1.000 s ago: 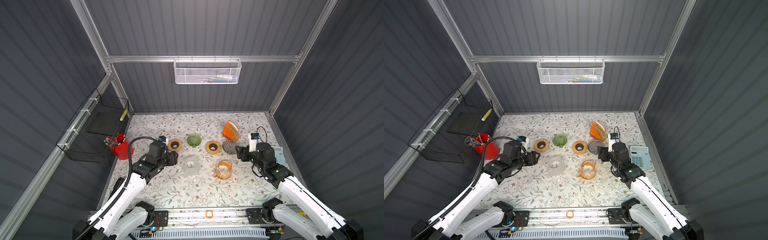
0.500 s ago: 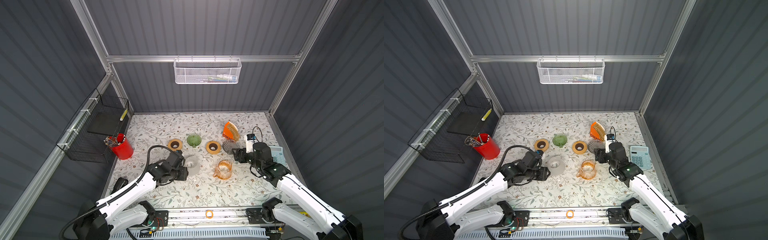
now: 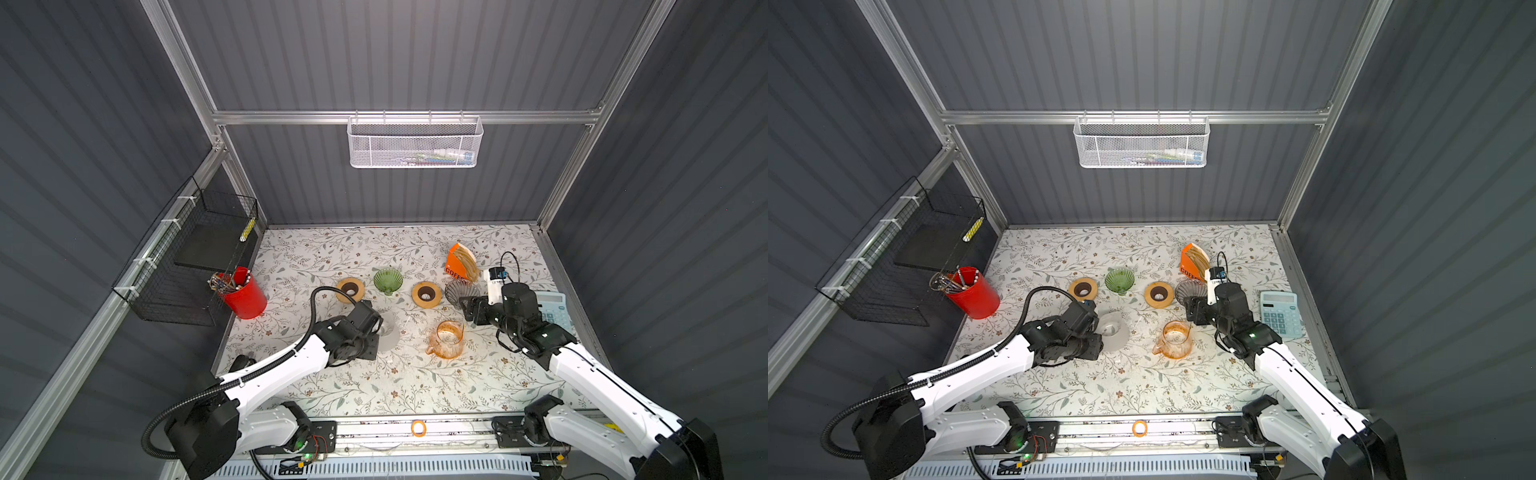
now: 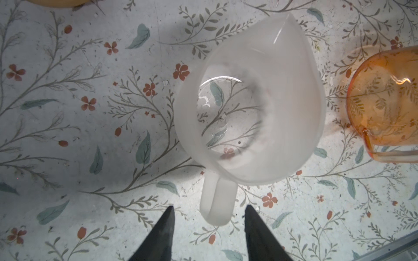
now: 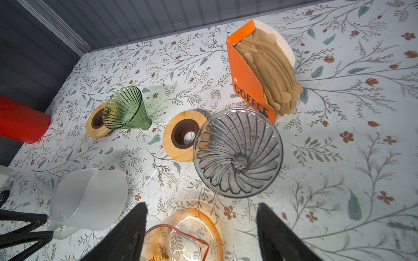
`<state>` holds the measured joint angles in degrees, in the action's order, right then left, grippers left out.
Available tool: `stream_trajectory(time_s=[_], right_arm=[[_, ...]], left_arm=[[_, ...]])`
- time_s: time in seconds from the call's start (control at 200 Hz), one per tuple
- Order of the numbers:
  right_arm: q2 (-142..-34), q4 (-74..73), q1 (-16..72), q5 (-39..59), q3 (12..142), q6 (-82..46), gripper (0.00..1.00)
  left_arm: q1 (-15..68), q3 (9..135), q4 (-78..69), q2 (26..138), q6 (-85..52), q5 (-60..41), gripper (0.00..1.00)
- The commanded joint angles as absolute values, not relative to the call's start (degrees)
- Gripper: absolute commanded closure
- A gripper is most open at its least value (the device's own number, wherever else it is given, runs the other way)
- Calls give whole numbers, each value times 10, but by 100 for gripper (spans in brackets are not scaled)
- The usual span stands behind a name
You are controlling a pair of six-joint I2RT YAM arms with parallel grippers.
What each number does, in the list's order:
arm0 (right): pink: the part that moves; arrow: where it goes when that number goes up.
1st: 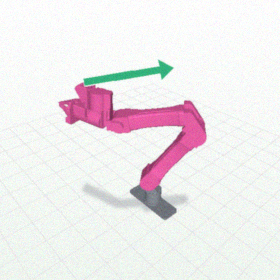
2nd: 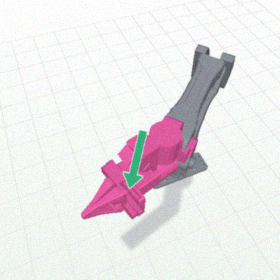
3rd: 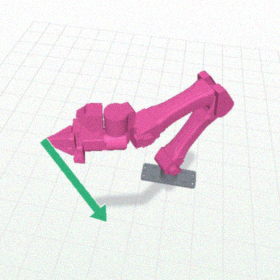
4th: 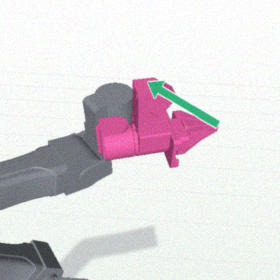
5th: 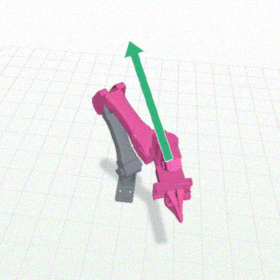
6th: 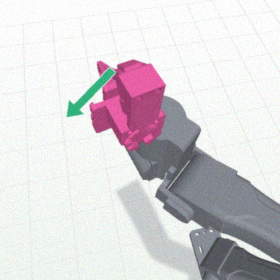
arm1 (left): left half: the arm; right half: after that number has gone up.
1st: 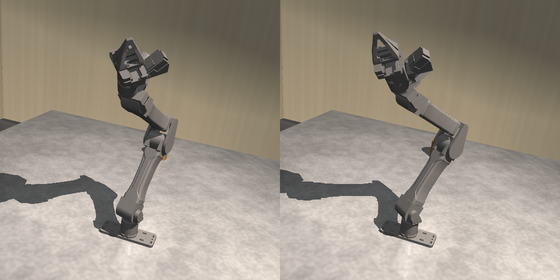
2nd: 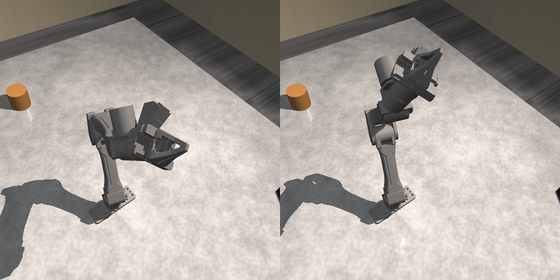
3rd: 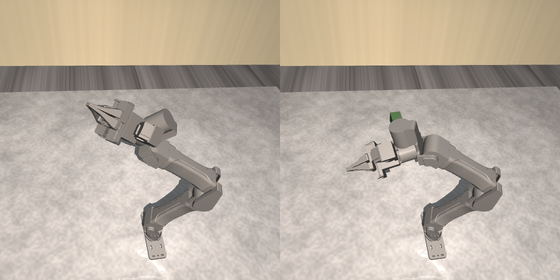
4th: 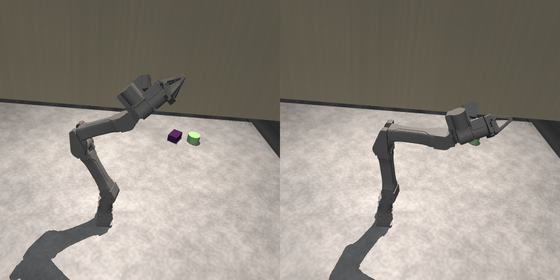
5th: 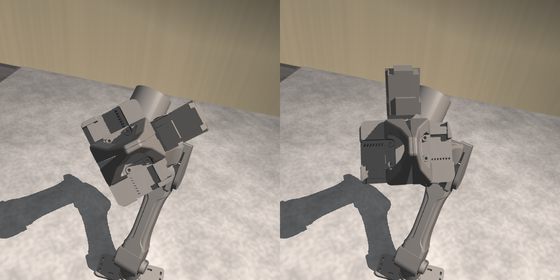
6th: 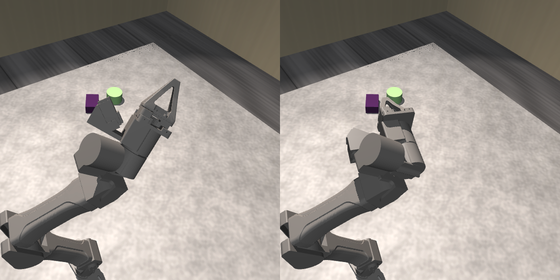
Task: Place the coffee filter in the dripper
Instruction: 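Grasp the white pitcher's handle with the left gripper and pull it nearer the robot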
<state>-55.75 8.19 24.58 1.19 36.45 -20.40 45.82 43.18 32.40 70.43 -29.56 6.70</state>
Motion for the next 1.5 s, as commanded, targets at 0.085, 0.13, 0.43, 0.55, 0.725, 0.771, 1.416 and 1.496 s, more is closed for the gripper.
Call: stream_trajectory(time_s=[0.085,0.13,0.43,0.55,0.725,0.771,1.416,1.496], right_arm=[[-566,73,248,15,385,-204,23],[-567,74,249,15,385,-204,23],[-569,73,248,17,388,-206,23],[-568,75,249,18,390,-206,23],[-567,75,249,19,392,-207,23],[-567,75,249,19,391,-207,24],[-558,83,249,26,395,-211,25],[-554,83,249,28,395,-213,25]], left_arm=[[461,441,305,718,-270,72,50],[460,440,303,721,-268,74,51],[460,443,293,747,-259,72,63],[461,445,297,751,-257,75,66],[461,446,298,751,-255,79,69],[460,446,299,751,-255,78,70],[463,452,334,716,-275,60,88],[466,451,341,705,-282,57,89]])
